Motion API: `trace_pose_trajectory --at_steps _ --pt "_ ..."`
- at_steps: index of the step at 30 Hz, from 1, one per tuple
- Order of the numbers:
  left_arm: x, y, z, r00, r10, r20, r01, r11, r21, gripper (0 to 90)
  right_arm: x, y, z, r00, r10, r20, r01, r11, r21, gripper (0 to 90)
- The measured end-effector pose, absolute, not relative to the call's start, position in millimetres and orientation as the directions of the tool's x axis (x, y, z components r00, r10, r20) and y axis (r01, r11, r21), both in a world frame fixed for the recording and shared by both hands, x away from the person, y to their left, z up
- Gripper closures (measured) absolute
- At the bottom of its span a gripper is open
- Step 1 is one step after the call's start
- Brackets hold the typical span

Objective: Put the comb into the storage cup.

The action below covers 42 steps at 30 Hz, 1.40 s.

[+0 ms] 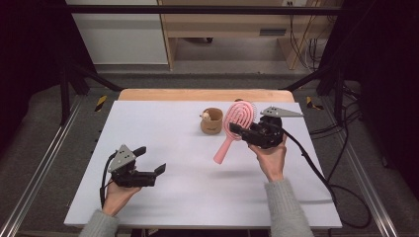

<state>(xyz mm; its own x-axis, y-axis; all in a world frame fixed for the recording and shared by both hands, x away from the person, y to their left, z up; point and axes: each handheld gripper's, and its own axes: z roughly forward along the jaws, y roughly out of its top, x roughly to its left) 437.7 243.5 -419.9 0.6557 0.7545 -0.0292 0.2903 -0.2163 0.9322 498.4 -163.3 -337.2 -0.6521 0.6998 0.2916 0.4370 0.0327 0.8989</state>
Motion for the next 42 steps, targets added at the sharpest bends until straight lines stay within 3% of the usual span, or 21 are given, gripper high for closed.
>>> trace_pose_trajectory --at_steps 42 --pt "432.9 289.5 -451.6 0.599 0.801 -0.013 0.332 -0.234 0.914 5.1 526.3 -151.0 -315.1 -0.603 0.771 0.204 0.372 0.046 0.927 63.5"
